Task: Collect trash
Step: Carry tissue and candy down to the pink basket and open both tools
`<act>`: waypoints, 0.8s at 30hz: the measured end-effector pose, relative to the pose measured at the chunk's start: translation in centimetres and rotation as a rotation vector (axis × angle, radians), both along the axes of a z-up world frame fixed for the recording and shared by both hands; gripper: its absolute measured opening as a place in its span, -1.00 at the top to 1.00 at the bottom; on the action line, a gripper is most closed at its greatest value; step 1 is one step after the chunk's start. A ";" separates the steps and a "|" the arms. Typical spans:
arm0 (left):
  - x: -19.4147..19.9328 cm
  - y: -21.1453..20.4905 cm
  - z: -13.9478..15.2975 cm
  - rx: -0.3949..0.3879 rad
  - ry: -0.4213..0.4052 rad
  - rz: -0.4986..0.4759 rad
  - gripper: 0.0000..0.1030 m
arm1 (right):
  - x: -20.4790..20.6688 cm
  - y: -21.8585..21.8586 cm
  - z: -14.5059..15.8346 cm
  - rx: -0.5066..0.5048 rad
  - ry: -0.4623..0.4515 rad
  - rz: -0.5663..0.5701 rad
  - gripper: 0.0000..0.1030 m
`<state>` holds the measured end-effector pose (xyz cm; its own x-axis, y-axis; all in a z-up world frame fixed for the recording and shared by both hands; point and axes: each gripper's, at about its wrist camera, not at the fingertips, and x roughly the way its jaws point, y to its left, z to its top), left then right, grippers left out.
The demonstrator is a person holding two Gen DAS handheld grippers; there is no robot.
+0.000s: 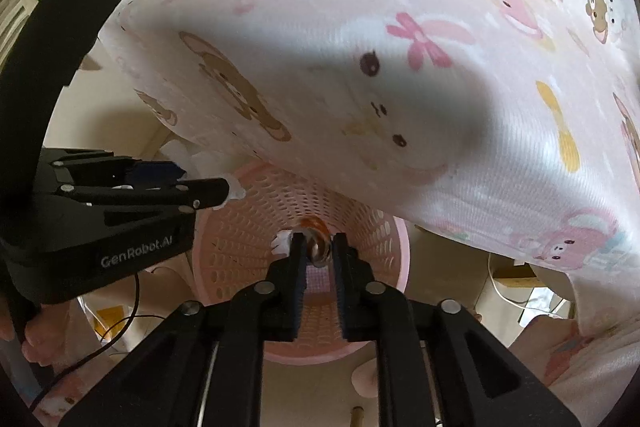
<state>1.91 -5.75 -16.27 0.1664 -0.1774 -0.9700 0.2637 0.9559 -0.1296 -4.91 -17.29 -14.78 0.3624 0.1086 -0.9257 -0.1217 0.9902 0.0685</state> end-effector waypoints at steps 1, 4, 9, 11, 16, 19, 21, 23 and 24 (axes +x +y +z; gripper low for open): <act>0.0 0.0 -0.1 0.000 0.001 0.001 0.21 | -0.2 0.1 0.1 0.004 -0.003 -0.003 0.51; -0.2 0.3 0.4 0.000 -0.016 0.006 0.21 | 0.0 0.2 0.8 -0.009 -0.017 -0.012 0.30; -0.8 0.7 2.8 0.012 -0.126 0.005 0.01 | -0.3 -0.2 1.8 0.028 -0.043 -0.017 0.01; -1.1 1.2 4.2 0.031 -0.195 0.041 -0.12 | -0.4 -0.2 2.3 0.029 -0.065 -0.016 -0.05; -1.7 2.6 7.4 0.003 -0.305 0.102 -0.44 | -1.3 -0.5 4.4 0.013 -0.137 -0.009 -0.05; -2.2 3.4 9.4 0.034 -0.386 0.122 -0.73 | -2.3 -0.4 7.0 -0.024 -0.263 0.004 -0.16; -2.3 3.6 10.2 0.058 -0.429 0.128 -0.73 | -2.9 -0.6 8.7 -0.016 -0.346 -0.001 -0.40; -2.4 3.7 10.8 0.070 -0.466 0.129 -0.73 | -3.6 -1.2 10.1 -0.001 -0.421 -0.027 -0.41; -2.6 3.8 11.2 0.064 -0.487 0.128 -0.73 | -3.8 -1.3 10.6 0.004 -0.444 -0.037 -0.42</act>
<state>-0.72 -1.90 -5.06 0.6184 -0.0687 -0.7829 0.1590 0.9865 0.0390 -8.69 -18.56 -4.14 0.7284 0.0917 -0.6790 -0.1049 0.9942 0.0217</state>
